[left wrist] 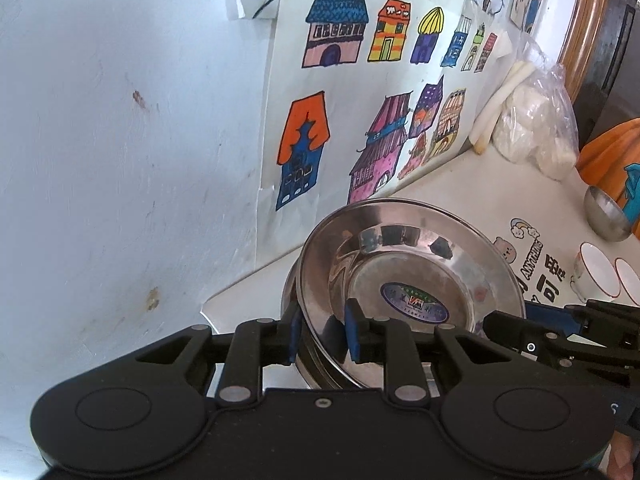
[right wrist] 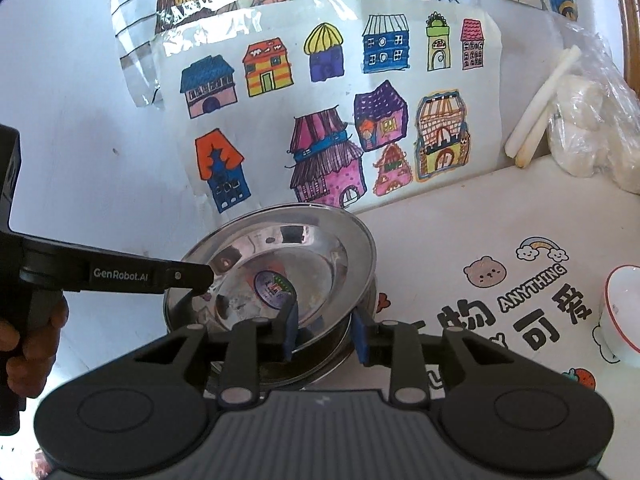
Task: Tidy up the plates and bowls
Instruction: 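Lower the small plate onto the stacked plates and open both grippers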
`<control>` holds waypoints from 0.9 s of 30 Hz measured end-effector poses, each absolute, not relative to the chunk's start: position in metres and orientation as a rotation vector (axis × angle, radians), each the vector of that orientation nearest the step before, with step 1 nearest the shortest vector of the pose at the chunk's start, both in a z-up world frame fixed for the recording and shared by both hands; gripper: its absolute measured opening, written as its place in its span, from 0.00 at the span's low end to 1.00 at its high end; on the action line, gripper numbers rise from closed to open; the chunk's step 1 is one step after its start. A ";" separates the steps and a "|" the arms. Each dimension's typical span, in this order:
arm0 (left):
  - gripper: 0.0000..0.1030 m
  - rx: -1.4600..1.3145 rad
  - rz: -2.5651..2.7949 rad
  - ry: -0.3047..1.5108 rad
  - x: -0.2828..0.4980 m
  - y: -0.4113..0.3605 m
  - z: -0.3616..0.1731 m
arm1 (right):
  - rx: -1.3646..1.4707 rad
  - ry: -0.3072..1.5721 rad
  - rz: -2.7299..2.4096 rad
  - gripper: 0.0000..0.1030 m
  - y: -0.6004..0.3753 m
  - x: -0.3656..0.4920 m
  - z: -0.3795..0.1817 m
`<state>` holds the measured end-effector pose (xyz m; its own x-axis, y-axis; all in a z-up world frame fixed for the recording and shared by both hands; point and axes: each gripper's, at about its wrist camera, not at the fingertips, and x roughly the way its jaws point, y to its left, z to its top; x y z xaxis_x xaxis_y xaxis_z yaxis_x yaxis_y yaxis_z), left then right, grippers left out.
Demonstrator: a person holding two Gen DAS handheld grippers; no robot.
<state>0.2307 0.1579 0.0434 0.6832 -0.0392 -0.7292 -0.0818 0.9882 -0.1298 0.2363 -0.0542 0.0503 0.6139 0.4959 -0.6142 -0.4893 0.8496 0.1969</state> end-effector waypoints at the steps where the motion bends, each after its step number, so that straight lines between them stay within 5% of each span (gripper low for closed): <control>1: 0.24 -0.155 0.023 0.819 0.231 0.158 0.043 | 0.007 0.713 0.568 0.32 -0.054 0.236 0.050; 27: 0.26 -0.012 0.007 0.851 0.242 0.145 0.041 | -0.088 0.731 0.563 0.38 -0.045 0.232 0.051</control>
